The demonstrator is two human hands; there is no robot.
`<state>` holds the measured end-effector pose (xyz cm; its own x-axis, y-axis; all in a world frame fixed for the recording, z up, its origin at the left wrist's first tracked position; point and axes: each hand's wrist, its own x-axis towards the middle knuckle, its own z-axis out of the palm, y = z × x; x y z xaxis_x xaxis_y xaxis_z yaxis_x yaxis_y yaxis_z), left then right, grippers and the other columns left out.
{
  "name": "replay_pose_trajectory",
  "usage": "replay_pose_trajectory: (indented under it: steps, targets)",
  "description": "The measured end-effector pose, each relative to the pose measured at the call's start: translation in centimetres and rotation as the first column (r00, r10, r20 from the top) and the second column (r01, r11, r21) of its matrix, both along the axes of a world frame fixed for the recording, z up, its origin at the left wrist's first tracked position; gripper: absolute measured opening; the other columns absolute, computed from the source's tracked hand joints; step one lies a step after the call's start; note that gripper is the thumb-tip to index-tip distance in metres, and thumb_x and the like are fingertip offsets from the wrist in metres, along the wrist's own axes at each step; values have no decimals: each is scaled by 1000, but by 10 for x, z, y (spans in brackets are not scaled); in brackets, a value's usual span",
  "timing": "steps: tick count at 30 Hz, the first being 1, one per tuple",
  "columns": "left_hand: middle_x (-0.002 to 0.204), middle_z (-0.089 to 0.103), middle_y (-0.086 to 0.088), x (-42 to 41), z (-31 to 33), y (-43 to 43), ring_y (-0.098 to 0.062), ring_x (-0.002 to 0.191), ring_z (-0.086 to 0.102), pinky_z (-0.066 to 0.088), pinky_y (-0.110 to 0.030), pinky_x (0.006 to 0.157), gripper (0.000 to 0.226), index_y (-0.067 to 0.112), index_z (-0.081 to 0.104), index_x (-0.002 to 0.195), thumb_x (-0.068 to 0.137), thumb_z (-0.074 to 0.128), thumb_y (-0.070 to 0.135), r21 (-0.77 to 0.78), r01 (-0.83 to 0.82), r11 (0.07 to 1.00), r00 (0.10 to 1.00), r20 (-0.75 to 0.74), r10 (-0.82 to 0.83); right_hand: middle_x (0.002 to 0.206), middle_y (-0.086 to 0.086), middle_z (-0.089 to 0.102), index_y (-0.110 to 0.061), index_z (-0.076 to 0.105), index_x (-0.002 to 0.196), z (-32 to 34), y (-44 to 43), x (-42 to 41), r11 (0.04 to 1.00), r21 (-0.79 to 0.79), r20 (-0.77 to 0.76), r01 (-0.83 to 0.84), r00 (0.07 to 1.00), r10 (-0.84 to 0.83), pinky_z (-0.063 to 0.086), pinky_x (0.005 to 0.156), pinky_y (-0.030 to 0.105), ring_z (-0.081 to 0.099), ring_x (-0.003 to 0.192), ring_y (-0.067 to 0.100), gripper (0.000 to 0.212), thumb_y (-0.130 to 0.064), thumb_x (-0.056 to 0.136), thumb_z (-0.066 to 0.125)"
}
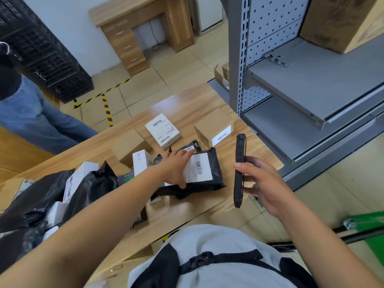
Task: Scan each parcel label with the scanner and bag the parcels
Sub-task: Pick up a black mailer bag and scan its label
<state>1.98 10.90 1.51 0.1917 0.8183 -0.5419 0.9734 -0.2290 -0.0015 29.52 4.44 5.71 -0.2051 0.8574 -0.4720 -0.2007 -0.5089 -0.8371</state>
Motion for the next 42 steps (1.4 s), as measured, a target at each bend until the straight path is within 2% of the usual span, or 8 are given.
replay_pose_trajectory:
  steps: [10,16,18,20,22,24,30,42]
  targets:
    - [164,12,6,-7,0,17,-28,150,7,10,-50,118,102,40,2,156,84,67,8,154,459,875,875,-248,-416,77,-9,71,-30,78,98,-2,-10,1,1000,-19,53,-6,999,7,55,72,34,68,70,6,13,-27,85,78]
    - [164,7,-3,-3,17,2,-35,149,8,11,-55,118,102,47,4,154,82,69,14,112,-80,991,994,80,71,75,-13,72,-26,76,105,3,-6,-7,998,-20,69,-60,996,61,55,71,35,69,67,2,18,-29,87,77]
    - [152,36,1,0,31,-8,-27,141,33,32,-49,112,83,49,29,147,82,76,28,-41,-388,921,804,473,360,76,-14,72,-26,76,107,3,-5,-10,995,-28,85,-100,991,103,53,70,33,69,67,2,19,-30,88,76]
    - [128,61,14,8,46,-25,-9,119,58,47,-38,100,54,47,56,128,79,78,39,-310,-557,771,334,766,549,81,-13,73,-27,79,106,4,-3,-14,985,-33,89,-169,981,171,53,68,30,68,71,3,19,-32,89,74]
    - [109,72,16,18,57,-40,-6,106,67,55,-33,92,41,41,69,112,73,79,45,-475,-584,658,4,809,588,87,-11,75,-30,81,104,8,0,-17,966,-29,86,-258,962,260,54,62,23,68,72,3,20,-37,86,75]
    - [104,74,13,28,62,-51,-12,106,68,58,-32,86,42,37,73,106,67,81,50,-579,-556,596,-164,780,604,91,-8,76,-28,81,105,12,5,-20,938,-25,96,-344,934,345,54,60,21,67,71,4,30,-43,80,74]
    - [116,72,-1,42,60,-67,-25,113,66,56,-42,94,56,22,66,115,67,86,42,-743,-436,508,-377,663,647,88,-5,76,-20,80,105,19,16,-32,858,-31,138,-512,848,511,56,61,20,67,72,5,39,-47,78,71]
    - [111,73,-14,29,54,-73,-28,98,72,57,-37,80,54,17,60,114,68,86,27,-791,-397,466,-532,612,585,100,-5,80,-32,80,107,24,31,-52,777,-31,174,-629,762,624,57,64,21,70,73,3,48,-59,68,74]
